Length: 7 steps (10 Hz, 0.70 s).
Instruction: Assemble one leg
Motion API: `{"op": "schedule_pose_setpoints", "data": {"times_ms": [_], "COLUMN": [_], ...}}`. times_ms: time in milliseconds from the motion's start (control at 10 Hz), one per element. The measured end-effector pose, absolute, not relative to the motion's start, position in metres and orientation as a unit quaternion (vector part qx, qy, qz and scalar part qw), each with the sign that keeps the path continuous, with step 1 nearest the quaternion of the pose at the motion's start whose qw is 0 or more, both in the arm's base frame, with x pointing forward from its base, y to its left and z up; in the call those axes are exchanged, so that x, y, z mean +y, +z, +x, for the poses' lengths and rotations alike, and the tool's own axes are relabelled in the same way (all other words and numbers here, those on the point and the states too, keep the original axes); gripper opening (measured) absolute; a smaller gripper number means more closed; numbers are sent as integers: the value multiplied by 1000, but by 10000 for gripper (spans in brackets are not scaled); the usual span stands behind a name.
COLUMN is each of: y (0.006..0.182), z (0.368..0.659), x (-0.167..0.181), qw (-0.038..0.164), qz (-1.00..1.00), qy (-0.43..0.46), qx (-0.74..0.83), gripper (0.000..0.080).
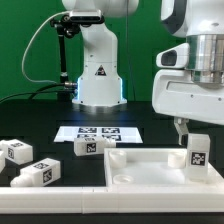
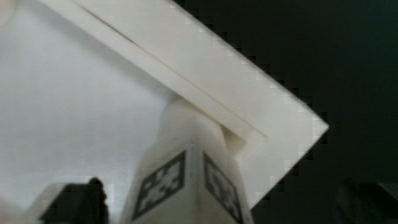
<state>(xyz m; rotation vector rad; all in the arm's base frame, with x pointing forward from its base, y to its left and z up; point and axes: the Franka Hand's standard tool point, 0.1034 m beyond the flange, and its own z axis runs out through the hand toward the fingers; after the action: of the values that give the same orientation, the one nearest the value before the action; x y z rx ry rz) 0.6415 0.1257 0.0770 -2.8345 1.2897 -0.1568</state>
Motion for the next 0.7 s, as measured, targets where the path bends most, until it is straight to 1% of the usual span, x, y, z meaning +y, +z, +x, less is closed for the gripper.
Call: {"op": "schedule_pose_setpoints", "data": {"times_ms": [200,300,400,500,600,700], "y": [77,79,86,87,85,85], "z": [642,646,653,654,653,653], "x": [125,122,103,95,96,97], "qw": [8,16,50,53,50,51], "qz": [-936,-953,-963,-966,-970,-967], "qy": [-51,-61,-82,-81,-81,-81], "qx": [348,296,253,239,226,235], "gripper": [649,649,649,649,649,649]}}
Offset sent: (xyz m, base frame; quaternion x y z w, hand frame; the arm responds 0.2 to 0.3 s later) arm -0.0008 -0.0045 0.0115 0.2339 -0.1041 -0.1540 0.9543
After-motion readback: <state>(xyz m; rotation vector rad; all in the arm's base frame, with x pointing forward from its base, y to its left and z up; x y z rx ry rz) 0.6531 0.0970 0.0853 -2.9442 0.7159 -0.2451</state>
